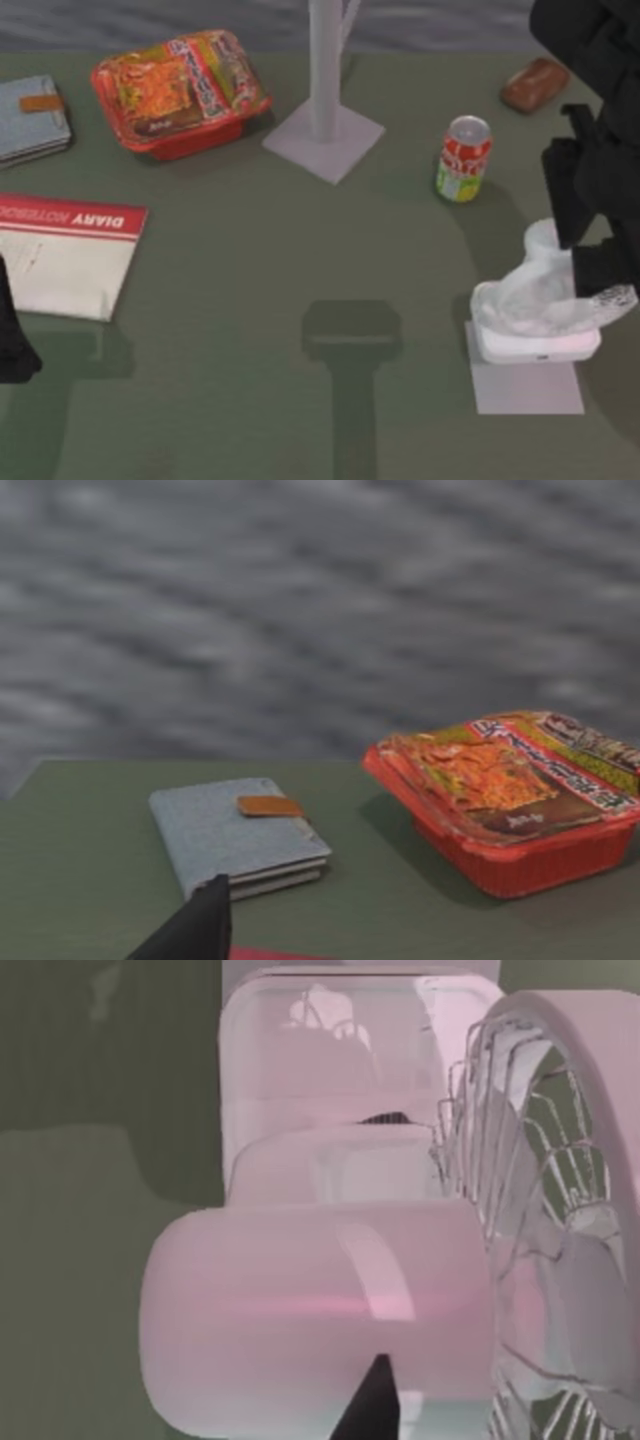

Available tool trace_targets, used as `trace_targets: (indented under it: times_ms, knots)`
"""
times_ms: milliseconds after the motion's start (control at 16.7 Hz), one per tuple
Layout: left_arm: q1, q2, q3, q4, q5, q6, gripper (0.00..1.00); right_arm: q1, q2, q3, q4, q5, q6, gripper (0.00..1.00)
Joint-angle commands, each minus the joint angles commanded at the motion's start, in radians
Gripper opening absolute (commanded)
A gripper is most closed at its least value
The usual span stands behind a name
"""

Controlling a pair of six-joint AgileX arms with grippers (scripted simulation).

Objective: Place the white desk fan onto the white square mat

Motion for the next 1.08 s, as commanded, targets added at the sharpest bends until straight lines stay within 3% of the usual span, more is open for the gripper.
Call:
trace_targets:
  times_ms: [480,1080]
  knots:
    - [0.0,0.0,0.0,0.0,0.0,0.0,1.0,0.0,-0.004,-0.018,0.0,-0.004,0.035,0.0]
    - [0.0,0.0,0.0,0.0,0.0,0.0,1.0,-0.005,0.003,-0.143,0.131,-0.005,0.035,0.0]
